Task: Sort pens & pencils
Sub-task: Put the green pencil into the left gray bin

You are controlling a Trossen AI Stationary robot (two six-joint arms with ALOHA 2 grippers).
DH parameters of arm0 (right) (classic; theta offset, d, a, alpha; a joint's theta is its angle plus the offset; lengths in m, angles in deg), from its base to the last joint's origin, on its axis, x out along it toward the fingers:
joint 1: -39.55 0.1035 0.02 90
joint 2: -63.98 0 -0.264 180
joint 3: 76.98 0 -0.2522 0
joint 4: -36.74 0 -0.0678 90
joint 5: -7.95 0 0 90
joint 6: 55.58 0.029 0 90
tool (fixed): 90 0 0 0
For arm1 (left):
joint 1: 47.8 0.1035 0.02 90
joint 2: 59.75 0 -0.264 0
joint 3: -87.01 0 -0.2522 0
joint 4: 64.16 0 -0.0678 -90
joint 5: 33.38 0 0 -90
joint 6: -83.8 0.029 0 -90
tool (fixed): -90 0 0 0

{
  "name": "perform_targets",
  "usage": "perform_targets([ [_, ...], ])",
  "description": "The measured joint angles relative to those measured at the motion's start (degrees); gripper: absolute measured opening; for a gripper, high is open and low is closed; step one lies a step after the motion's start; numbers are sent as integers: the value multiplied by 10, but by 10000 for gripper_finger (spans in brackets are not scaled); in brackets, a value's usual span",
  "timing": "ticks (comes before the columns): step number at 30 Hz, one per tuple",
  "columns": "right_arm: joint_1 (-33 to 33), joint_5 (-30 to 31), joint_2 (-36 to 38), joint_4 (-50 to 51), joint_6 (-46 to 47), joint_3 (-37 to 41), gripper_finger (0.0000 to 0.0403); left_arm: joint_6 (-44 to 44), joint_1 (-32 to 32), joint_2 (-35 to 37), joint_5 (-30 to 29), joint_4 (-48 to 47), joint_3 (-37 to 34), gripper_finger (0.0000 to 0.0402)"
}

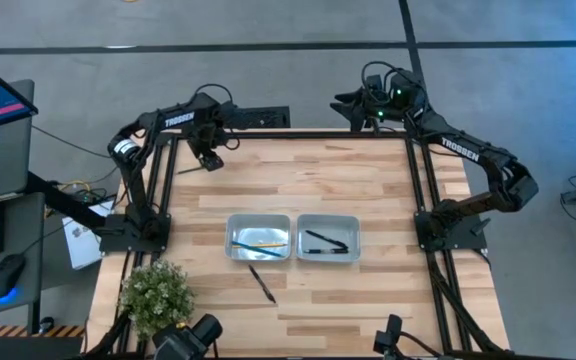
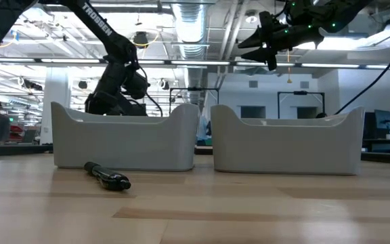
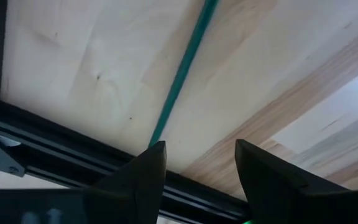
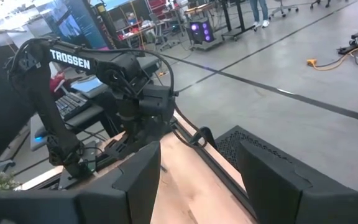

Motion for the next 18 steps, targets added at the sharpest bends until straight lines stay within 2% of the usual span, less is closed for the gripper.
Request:
perform_targets([
  [3, 0, 5, 0, 0, -12, 0, 235, 2, 0, 3, -4, 5, -11, 183],
  [9, 0, 46, 0, 0, -13, 0, 235, 10, 0, 26, -17, 59, -91, 183],
  [13, 0, 49, 0, 0, -13, 0, 235, 11, 0, 43, -20, 118, -123, 183],
  [18, 0, 49, 0, 0, -13, 0, 235, 27, 1, 44, -49, 137, -142, 183],
])
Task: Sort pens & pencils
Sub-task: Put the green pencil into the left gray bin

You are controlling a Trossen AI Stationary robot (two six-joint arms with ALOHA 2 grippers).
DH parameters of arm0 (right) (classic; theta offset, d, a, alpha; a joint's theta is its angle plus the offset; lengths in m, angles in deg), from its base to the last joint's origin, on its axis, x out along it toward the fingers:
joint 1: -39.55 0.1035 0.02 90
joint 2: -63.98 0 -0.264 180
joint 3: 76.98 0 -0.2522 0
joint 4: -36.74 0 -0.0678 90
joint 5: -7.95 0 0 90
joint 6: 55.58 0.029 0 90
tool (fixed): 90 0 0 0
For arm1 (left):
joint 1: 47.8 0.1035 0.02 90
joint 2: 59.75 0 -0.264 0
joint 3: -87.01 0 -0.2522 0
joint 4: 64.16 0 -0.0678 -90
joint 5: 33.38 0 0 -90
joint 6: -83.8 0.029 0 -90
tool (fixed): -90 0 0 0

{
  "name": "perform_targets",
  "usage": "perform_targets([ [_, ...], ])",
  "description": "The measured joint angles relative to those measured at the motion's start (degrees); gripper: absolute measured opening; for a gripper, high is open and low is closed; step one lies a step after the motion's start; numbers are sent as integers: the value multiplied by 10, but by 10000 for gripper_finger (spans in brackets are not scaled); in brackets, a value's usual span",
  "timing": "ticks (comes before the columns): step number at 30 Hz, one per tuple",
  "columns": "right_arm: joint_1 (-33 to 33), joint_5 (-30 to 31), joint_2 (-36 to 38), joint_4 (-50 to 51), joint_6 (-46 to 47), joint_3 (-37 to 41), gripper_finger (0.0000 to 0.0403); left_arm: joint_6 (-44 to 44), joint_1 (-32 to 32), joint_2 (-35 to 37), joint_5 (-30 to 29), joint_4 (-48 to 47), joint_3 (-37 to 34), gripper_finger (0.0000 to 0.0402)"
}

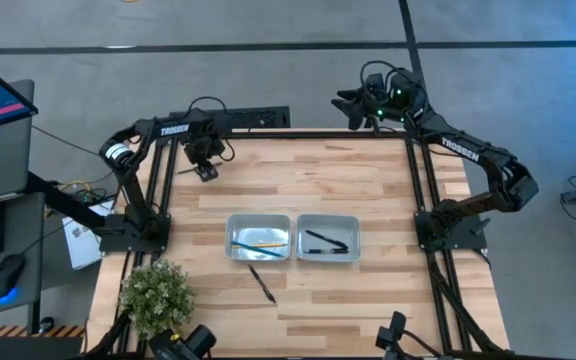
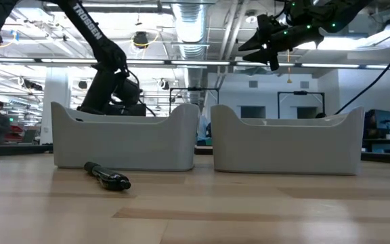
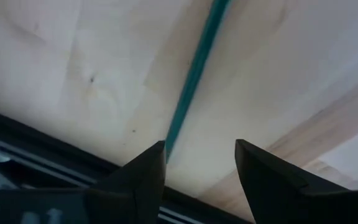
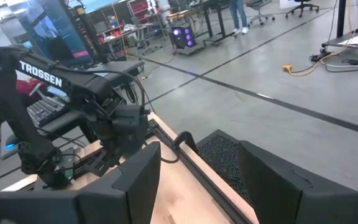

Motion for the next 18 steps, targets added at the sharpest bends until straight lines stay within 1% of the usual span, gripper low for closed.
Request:
perform_targets([
  [3, 0, -1, 0, 0, 0, 0, 235, 5, 3, 0, 1, 11, -18, 183],
  [6, 0, -1, 0, 0, 0, 0, 235, 5, 5, -1, 4, 48, -36, 183],
  [9, 0, -2, 0, 0, 0, 0, 235, 3, 5, -1, 12, 89, -45, 183],
  [12, 0, -2, 0, 0, 0, 0, 235, 2, 5, -1, 15, 109, -45, 183],
  [15, 0, -2, 0, 0, 0, 0, 235, 1, 5, -1, 15, 118, -45, 183],
  [18, 0, -2, 0, 0, 0, 0, 235, 26, 6, -1, 15, 119, -45, 183],
])
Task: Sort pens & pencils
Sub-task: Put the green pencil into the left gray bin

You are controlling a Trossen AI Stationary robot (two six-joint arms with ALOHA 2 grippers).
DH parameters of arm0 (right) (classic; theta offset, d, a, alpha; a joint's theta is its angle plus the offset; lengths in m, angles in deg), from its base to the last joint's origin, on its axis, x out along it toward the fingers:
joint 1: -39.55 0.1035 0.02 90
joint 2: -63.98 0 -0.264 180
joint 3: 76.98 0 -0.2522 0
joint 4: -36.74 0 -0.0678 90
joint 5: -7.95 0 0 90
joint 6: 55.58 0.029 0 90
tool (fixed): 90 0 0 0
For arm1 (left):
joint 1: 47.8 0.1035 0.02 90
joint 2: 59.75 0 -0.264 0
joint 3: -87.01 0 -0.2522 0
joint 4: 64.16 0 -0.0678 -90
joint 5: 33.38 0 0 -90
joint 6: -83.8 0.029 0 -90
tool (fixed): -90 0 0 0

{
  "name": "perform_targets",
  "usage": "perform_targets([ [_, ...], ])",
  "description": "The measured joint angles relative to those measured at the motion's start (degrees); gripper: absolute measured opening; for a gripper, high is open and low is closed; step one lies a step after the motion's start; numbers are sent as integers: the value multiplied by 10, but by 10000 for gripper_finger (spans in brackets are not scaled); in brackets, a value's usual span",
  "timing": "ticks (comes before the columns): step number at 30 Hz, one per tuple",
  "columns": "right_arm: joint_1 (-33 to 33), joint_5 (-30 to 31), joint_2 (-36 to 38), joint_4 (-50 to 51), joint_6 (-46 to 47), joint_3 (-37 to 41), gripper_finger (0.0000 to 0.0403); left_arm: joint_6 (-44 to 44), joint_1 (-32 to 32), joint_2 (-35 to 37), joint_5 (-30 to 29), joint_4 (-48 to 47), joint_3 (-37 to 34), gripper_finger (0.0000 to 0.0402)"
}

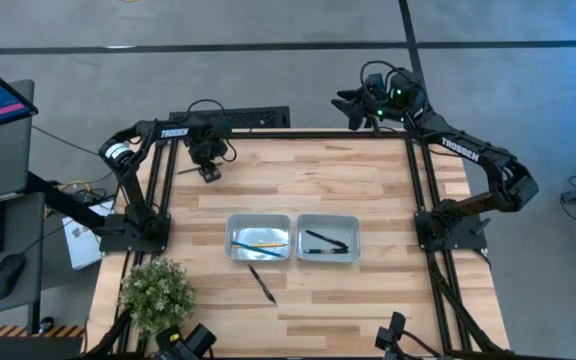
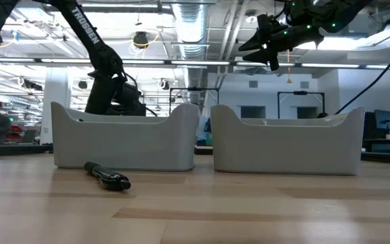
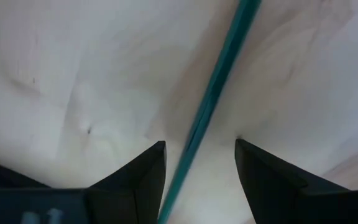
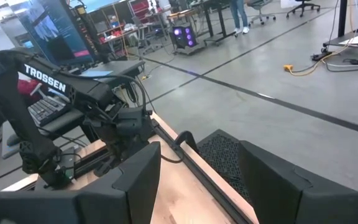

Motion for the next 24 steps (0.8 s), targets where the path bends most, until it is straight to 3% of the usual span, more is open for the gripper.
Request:
perform_targets([
  [13, 0, 0, 0, 0, 0, 0, 235, 52, -1, -5, 16, -2, 1, 175],
  [24, 0, -2, 0, 0, 0, 0, 235, 52, 0, -5, 48, -4, 0, 76],
])
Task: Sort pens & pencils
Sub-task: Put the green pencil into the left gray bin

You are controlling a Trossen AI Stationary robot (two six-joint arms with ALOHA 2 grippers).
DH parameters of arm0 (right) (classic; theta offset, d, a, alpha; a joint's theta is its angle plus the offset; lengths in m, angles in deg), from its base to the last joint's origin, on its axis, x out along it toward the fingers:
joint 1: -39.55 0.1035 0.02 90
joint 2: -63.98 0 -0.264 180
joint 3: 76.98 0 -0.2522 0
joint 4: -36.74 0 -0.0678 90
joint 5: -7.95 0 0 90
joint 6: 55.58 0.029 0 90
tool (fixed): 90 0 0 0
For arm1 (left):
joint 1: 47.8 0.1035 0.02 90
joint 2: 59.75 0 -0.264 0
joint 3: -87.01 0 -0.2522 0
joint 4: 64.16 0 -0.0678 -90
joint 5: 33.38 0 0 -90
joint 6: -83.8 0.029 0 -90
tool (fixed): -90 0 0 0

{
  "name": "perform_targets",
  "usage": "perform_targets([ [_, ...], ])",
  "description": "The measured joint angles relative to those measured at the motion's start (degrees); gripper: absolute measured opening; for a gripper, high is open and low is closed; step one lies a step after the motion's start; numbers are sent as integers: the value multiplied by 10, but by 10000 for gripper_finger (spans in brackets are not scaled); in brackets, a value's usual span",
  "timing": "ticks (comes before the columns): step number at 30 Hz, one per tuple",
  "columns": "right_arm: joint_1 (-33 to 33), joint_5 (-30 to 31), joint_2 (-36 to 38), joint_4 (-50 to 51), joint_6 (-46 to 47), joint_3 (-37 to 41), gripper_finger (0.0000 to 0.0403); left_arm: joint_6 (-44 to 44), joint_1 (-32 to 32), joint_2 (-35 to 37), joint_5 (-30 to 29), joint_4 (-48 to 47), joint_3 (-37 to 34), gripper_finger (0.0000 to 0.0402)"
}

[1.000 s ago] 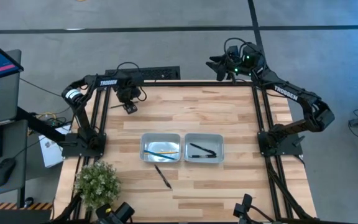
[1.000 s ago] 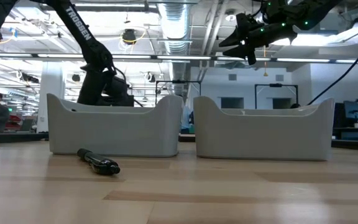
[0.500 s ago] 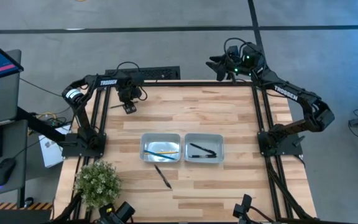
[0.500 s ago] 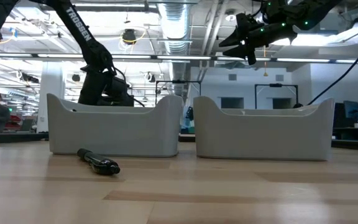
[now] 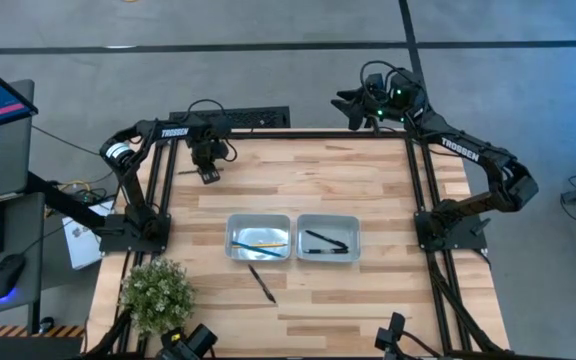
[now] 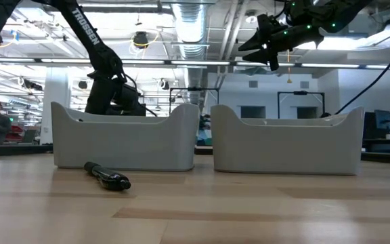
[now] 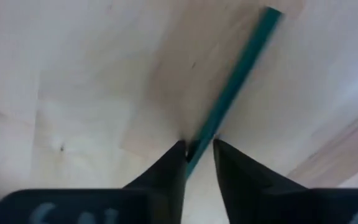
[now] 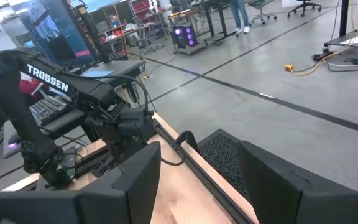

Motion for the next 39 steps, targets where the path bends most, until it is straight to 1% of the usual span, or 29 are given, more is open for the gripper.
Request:
perform_targets([
  [6, 0, 0, 0, 0, 0, 0, 235, -16, -1, 0, -4, 5, 0, 34],
  [10, 0, 0, 0, 0, 0, 0, 235, -25, -8, 0, -15, 12, -2, 23],
  [16, 0, 0, 0, 0, 0, 0, 235, -32, -28, 4, -16, 30, -32, 36],
  [20, 0, 0, 0, 0, 0, 0, 235, -76, -34, 4, -12, 34, -38, 46],
  [22, 0, 0, 0, 1, 0, 0, 235, -87, -34, 4, -12, 38, -38, 46],
  [26, 0, 0, 0, 1, 0, 0, 235, -107, -35, 1, -33, 36, -32, 44],
  [39, 0, 0, 0, 5, 0, 0, 235, -131, -37, 0, -39, 39, -29, 44],
])
